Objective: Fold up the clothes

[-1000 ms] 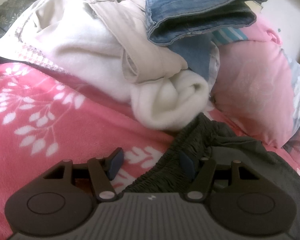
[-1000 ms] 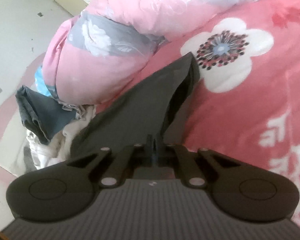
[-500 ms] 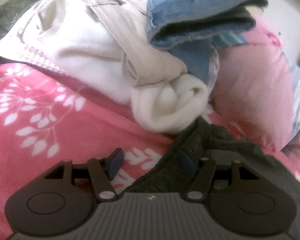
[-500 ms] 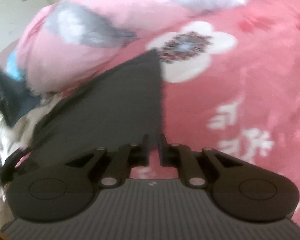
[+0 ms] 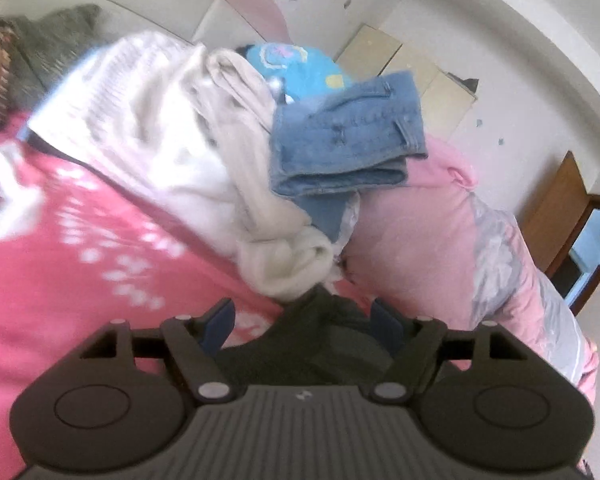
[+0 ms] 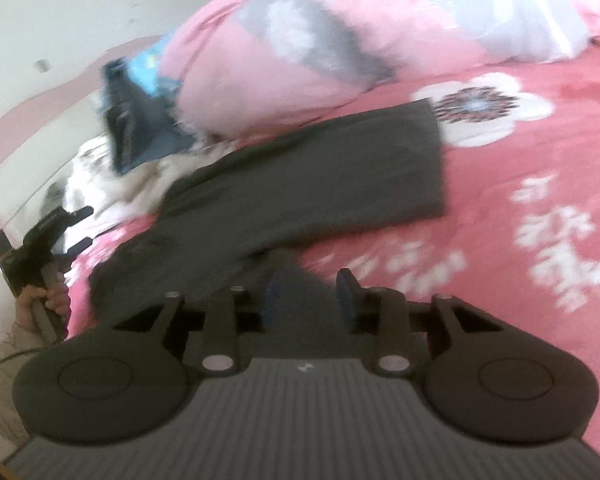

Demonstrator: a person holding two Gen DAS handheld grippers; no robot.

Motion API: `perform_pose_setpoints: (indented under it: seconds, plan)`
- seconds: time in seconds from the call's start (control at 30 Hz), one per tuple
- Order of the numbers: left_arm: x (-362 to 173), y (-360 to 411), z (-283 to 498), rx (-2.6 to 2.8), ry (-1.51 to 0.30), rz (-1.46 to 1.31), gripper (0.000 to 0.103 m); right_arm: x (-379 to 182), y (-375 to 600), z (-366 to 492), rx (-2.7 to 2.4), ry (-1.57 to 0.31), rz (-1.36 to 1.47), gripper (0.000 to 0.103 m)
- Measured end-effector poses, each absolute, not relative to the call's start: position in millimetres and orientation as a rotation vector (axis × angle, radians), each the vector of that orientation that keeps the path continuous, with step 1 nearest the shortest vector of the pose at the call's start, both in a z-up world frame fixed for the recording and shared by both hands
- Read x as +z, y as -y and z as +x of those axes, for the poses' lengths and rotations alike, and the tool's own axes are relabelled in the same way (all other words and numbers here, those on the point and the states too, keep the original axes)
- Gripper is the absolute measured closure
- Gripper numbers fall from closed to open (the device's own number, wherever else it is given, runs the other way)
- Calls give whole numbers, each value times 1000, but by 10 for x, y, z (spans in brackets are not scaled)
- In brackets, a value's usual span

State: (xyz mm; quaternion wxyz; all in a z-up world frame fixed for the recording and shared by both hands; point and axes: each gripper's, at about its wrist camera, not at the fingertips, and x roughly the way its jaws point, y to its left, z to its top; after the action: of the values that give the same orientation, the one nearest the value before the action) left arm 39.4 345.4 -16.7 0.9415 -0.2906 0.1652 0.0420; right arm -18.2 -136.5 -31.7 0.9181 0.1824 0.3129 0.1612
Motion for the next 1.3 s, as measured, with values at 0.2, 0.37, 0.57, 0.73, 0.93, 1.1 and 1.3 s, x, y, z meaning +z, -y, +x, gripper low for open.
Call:
perform_pose_setpoints:
  seconds: [0.2, 0.37, 0.57, 0.73, 0.93, 1.1, 1.3]
  plan:
    - [-221, -3607, -119, 159, -462, -637, 27, -356, 970, -283, 533, -621, 324, 58]
    - [-354, -3529, -302, 167, -548, -674, 30, -347, 831, -493, 630, -610, 269, 55]
    - [-176, -3479, -437, 179, -552, -623, 30, -440, 870, -715, 711, -629, 280, 53]
    - [-347, -3359, -318, 145, -590, -660, 30, -581, 767, -882, 783, -684, 244, 53]
    - [-556, -3219, -247, 159, -611, -642, 35, -696, 761, -987, 861, -731, 355, 53]
    - [-595, -3242, -248, 157, -603, -655, 40, -933, 800, -832, 727, -800, 471, 69]
    - [-633, -3263, -248, 152, -598, -663, 40, -945, 864, -799, 647, -766, 527, 74]
